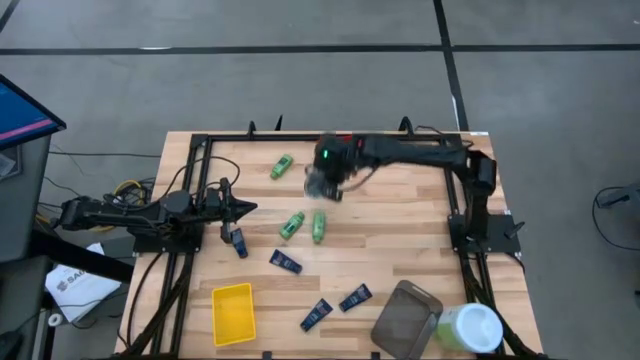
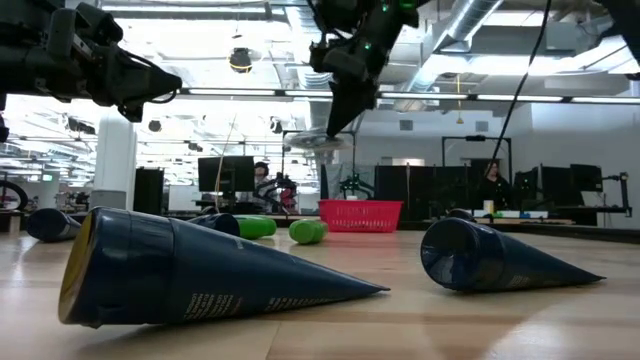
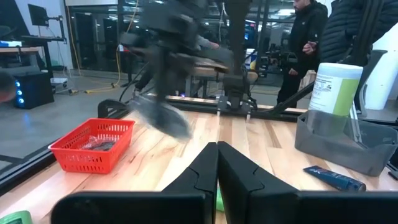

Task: Pick & Place Travel size toiletries
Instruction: Put the black hairbrush into the red bin

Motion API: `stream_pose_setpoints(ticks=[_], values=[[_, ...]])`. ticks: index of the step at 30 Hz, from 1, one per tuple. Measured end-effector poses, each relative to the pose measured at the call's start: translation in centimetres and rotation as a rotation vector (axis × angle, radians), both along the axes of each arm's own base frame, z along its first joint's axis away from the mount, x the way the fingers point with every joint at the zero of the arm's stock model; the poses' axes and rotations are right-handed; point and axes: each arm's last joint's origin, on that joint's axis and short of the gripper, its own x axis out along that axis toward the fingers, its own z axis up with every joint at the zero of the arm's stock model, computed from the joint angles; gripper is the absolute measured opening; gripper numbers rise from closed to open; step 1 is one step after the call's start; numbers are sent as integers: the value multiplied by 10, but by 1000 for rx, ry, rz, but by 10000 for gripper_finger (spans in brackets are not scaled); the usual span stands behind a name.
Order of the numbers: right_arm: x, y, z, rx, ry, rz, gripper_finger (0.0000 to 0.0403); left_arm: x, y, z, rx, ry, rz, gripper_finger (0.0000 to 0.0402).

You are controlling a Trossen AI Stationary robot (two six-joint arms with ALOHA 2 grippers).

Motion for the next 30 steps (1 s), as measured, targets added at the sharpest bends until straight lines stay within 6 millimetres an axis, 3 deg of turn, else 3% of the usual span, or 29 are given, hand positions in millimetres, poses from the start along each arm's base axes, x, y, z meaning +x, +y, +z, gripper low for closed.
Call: stream_pose_setpoints(ticks=[7,12,19,30], values=[[-20,-72,10,-23,-62,-281,0,0,0,1,1,-5,0,3],[-36,-105,6,26,-71,-459,0,0,0,0,3,-5,0,3],[-38,-116,-5,71,-63,-593,0,0,0,1,3,-5,0,3],[-26,-116,-48,104,70,-711,0,0,0,1,3,-7,1,3]])
